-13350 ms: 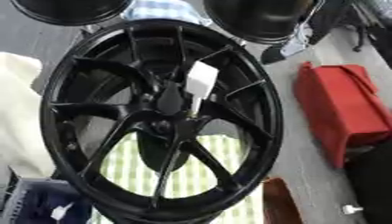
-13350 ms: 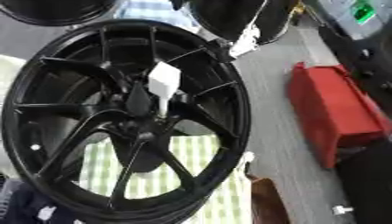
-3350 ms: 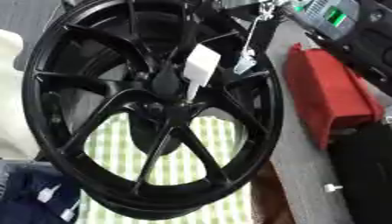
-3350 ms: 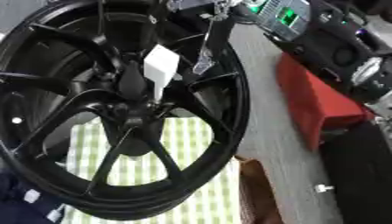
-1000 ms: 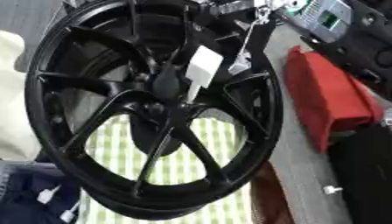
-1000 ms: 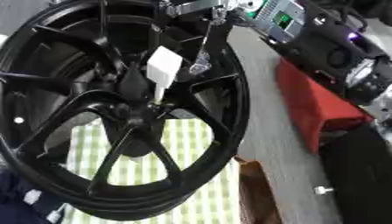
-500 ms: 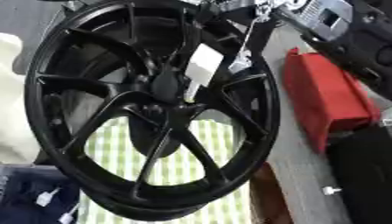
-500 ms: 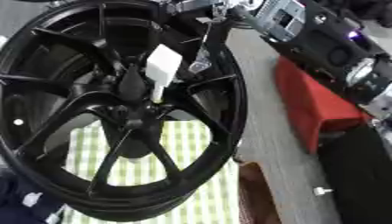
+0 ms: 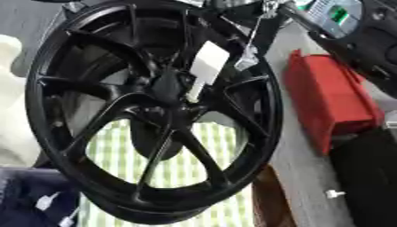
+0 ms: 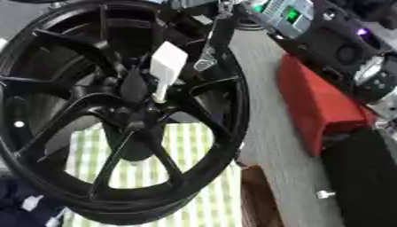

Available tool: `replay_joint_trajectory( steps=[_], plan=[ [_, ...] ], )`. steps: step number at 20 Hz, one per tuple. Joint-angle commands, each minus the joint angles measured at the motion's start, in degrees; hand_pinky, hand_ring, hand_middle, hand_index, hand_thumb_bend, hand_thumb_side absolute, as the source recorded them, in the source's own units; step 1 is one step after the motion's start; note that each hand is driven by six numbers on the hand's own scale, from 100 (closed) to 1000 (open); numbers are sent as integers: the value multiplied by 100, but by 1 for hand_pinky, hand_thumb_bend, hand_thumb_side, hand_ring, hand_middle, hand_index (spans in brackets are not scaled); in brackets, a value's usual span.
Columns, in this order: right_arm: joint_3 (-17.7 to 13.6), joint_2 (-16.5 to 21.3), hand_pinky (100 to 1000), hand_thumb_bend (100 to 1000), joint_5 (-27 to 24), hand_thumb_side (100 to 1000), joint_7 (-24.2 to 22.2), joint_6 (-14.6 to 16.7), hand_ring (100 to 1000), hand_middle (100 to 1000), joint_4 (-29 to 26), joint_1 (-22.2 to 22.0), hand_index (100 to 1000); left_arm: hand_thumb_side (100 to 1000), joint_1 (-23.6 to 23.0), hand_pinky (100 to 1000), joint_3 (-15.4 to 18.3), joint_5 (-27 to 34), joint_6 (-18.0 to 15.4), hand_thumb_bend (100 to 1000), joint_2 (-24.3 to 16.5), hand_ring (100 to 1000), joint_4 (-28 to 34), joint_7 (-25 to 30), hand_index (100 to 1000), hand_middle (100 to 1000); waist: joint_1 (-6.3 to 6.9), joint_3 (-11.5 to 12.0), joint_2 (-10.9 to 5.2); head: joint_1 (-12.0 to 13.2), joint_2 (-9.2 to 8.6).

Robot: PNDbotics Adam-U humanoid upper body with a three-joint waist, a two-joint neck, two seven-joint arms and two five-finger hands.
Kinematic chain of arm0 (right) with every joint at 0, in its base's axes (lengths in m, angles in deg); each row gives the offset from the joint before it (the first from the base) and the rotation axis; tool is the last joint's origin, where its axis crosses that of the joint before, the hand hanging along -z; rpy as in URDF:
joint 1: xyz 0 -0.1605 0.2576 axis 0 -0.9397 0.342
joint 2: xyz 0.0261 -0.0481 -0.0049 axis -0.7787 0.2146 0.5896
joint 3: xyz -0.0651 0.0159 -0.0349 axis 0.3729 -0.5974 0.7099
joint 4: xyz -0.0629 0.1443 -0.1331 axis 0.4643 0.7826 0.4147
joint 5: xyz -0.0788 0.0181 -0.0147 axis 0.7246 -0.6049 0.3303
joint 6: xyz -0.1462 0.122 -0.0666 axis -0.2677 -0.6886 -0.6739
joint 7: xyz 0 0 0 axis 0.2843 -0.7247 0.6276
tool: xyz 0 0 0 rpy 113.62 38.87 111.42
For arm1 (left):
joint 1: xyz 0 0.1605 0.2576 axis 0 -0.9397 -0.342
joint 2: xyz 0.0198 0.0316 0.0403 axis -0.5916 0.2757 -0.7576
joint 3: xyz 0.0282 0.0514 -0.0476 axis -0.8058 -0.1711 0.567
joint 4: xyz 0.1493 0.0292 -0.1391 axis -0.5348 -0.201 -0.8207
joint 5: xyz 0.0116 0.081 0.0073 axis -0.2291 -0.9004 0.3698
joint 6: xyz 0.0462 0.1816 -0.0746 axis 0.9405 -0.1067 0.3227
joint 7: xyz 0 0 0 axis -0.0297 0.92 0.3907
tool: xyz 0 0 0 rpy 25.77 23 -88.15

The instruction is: Pull the pin out of the wheel hub.

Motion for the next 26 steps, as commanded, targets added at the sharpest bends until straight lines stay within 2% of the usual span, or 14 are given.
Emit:
replay_joint_trajectory(
  steps=[1, 20, 24, 25, 26],
  plan=[
    [-171, 316, 711, 384, -176, 100, -457, 376, 655, 306, -6, 99, 470, 667, 17, 701, 31, -32, -8, 429, -106, 594, 66, -27, 755, 525, 32, -31, -149, 27, 32],
    [-726, 924, 679, 380, -1196, 100, -459, -13, 644, 293, -93, -184, 461, 665, -108, 701, 82, -46, -17, 429, -230, 593, 15, -78, 755, 524, 27, -209, -247, 101, 32],
    [-962, 1125, 676, 383, -1461, 100, -363, -35, 642, 290, -87, -316, 460, 665, -176, 701, 114, -51, -23, 428, -291, 593, 2, -111, 755, 523, 26, -308, -279, 190, 32],
    [-1045, 1192, 671, 429, -1547, 100, -303, -38, 640, 287, -78, -380, 458, 671, -206, 701, 132, -51, -26, 422, -316, 592, -1, -128, 755, 523, 28, -346, -295, 221, 32],
    [-1123, 1259, 670, 382, -1635, 100, -239, -42, 640, 287, -62, -454, 458, 664, -237, 701, 150, -51, -30, 427, -342, 592, -3, -145, 755, 523, 31, -383, -309, 250, 32]
  ],
)
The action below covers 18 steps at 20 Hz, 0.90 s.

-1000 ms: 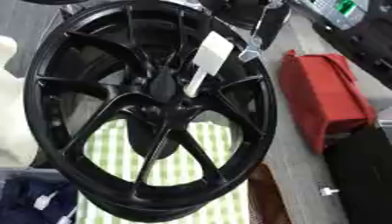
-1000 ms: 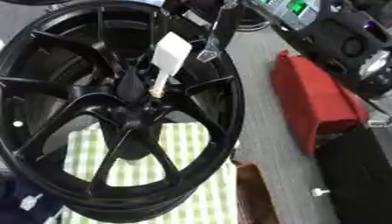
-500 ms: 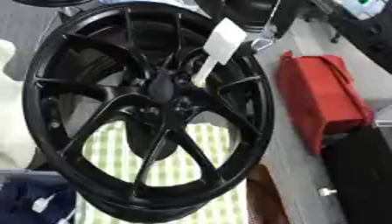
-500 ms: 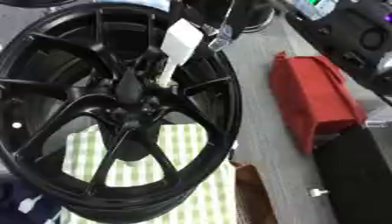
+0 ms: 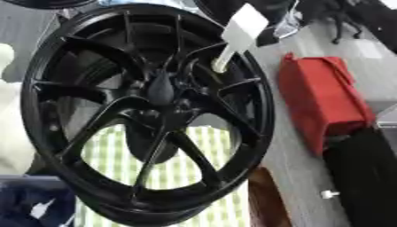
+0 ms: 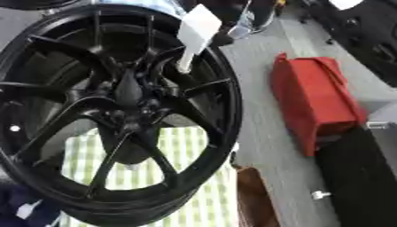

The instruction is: Pull the pin out of the wheel hub.

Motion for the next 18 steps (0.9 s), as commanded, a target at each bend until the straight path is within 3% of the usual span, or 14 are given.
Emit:
replay_joint_trajectory(
  steps=[1, 4, 7, 13, 18],
  plan=[
    [-340, 457, 669, 384, -300, 100, 20, 137, 640, 286, 22, -66, 458, 663, -39, 701, 83, -40, -14, 426, -205, 592, 52, -66, 755, 523, 53, -71, -186, 84, 31],
    [-489, 496, 658, 380, -396, 100, 138, 47, 637, 282, 446, -11, 456, 663, -154, 700, 134, -39, -24, 423, -286, 592, 48, -110, 755, 522, 88, -214, -228, 162, 31],
    [-789, 710, 644, 375, -688, 100, 319, 105, 633, 277, 778, -318, 453, 662, -243, 700, 181, -30, -38, 420, -353, 591, 34, -150, 755, 522, 140, -343, -233, 232, 31],
    [-1795, 1234, 629, 374, -1177, 100, 1019, 492, 629, 271, 1400, -1741, 451, 660, -390, 700, 326, 37, -85, 417, -437, 590, 7, -281, 755, 521, 272, -613, -194, 426, 31],
    [-2759, 1006, 620, 361, -1118, 100, 1840, 1023, 633, 274, 2034, -3147, 459, 659, -483, 699, 470, 113, -135, 415, -466, 589, 0, -433, 755, 519, 395, -848, -149, 760, 31]
  ],
)
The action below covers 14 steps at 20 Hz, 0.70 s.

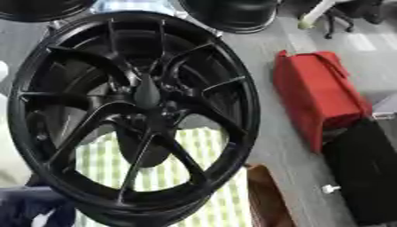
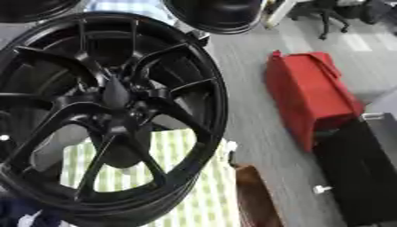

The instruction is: Pull the pin out of the wheel hub.

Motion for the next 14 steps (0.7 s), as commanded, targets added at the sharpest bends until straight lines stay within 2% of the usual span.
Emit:
replay_joint_trajectory(
  steps=[1, 2, 4, 5, 6, 8, 11, 13, 14],
  plan=[
    [-702, 0, 620, 365, 71, 100, 559, 340, 638, 281, 331, -544, 474, 658, -12, 699, 120, 56, -38, 415, -172, 589, 46, -110, 754, 519, 64, -75, -50, 213, -11],
    [-881, -143, 618, 389, 188, 100, 785, 427, 651, 302, 419, -810, 506, 658, -27, 699, 141, 68, -48, 414, -178, 589, 37, -136, 754, 519, 95, -115, -44, 274, -11],
    [-1171, -424, 636, 503, 488, 109, 1308, 552, 702, 423, 536, -1278, 611, 657, -47, 698, 171, 93, -72, 413, -186, 589, 15, -176, 754, 518, 147, -165, -31, 355, -11],
    [-1289, -564, 659, 615, 713, 223, 1594, 588, 748, 568, 562, -1475, 715, 657, -53, 698, 182, 103, -82, 412, -191, 589, -3, -193, 754, 518, 170, -179, -25, 381, -11],
    [-1404, -695, 681, 667, 989, 261, 1876, 587, 795, 688, 585, -1641, 790, 657, -58, 699, 194, 112, -91, 412, -197, 589, -20, -209, 754, 518, 193, -190, -20, 406, -11],
    [-1605, -935, 681, 545, 1484, 394, 2476, 516, 838, 783, 563, -1862, 846, 657, -62, 698, 212, 125, -109, 412, -203, 589, -47, -235, 755, 518, 231, -194, -12, 448, -20],
    [-1790, -1217, 670, 438, 1661, 486, 3409, 257, 839, 797, 390, -2023, 860, 657, -66, 698, 224, 137, -129, 412, -202, 588, -74, -257, 755, 517, 269, -192, -8, 473, -23],
    [-1851, -1319, 663, 420, 1634, 459, 3909, 99, 835, 792, 220, -2047, 857, 656, -68, 698, 223, 139, -137, 411, -198, 588, -81, -263, 755, 517, 282, -191, -8, 470, -14],
    [-1874, -1371, 652, 402, 1601, 408, 4133, 28, 828, 782, 114, -2038, 850, 656, -64, 698, 218, 139, -141, 411, -190, 588, -80, -262, 754, 517, 289, -187, -10, 457, -13]
  ],
)
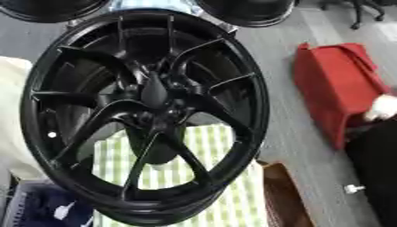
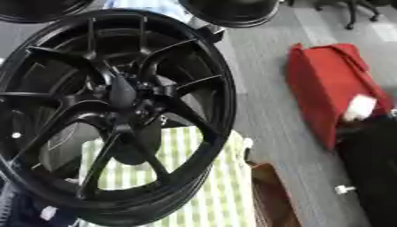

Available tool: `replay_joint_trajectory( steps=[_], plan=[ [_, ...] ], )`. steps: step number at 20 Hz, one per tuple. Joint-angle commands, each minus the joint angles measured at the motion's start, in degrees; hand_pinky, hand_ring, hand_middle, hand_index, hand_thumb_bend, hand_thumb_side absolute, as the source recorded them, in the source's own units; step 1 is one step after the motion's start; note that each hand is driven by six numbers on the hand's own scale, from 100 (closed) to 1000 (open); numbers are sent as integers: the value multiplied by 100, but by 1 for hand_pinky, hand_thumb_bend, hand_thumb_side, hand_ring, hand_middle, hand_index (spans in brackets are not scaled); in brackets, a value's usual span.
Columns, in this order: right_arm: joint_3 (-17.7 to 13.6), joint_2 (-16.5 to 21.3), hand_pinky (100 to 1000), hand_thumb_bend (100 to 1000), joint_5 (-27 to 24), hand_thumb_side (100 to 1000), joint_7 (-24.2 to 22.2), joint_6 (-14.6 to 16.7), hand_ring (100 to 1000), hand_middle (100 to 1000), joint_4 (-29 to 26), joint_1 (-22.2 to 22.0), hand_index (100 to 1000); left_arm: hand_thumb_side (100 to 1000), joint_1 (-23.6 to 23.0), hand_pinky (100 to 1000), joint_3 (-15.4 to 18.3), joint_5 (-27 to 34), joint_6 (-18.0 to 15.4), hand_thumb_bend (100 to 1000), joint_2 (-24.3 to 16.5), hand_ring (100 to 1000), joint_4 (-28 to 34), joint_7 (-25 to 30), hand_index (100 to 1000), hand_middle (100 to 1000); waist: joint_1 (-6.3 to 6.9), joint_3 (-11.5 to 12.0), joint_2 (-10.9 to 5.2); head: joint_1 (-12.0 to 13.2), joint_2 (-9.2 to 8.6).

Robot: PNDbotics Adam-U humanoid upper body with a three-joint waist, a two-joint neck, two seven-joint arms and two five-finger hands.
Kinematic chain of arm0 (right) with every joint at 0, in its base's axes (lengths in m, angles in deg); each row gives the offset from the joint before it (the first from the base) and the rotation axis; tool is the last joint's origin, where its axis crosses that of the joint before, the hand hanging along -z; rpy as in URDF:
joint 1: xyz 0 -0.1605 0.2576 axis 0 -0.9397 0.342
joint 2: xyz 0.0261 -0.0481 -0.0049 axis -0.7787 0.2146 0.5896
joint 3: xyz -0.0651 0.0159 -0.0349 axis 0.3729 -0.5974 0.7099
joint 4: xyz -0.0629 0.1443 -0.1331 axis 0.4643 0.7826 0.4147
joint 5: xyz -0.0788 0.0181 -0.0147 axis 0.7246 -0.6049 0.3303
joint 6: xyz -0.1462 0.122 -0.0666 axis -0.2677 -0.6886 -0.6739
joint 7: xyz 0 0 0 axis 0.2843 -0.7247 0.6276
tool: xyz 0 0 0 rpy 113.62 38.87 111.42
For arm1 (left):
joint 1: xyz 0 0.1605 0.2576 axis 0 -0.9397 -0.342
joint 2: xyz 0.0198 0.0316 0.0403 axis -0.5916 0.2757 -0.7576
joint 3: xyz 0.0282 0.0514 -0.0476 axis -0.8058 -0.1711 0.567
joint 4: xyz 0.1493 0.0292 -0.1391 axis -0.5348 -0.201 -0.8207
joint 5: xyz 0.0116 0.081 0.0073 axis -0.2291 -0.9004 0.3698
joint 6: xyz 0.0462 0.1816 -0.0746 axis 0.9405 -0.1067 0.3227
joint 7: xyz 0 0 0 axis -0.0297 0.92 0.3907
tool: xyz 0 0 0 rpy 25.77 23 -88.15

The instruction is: Pull the pin out of the wheel hub.

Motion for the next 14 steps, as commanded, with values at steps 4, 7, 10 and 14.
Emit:
replay_joint_trajectory(
  steps=[4, 7, 10, 14],
  plan=[
    [-168, -139, 631, 403, -112, 358, 1073, -396, 792, 730, -914, 136, 827, 654, 44, 697, 25, 5, -17, 411, -99, 587, 74, -20, 754, 516, 34, 31, -68, -37, -13],
    [-14, -398, 616, 410, -44, 336, 1067, -767, 772, 691, -1659, 343, 811, 653, 70, 697, -8, -19, -16, 411, -56, 586, 84, 1, 753, 515, 64, 75, -96, -55, -16],
    [232, -784, 601, 500, 252, 220, 895, -1384, 747, 616, -2470, 689, 765, 651, 100, 696, -55, -67, -22, 412, -2, 583, 84, 33, 752, 512, 105, 124, -132, -39, -41],
    [505, -1600, 588, 465, 632, 200, 792, -2060, 738, 596, -3205, 1291, 742, 653, 114, 694, -118, -137, -85, 413, 52, 581, 65, 102, 752, 510, 165, 156, -147, 50, -123]
  ],
)
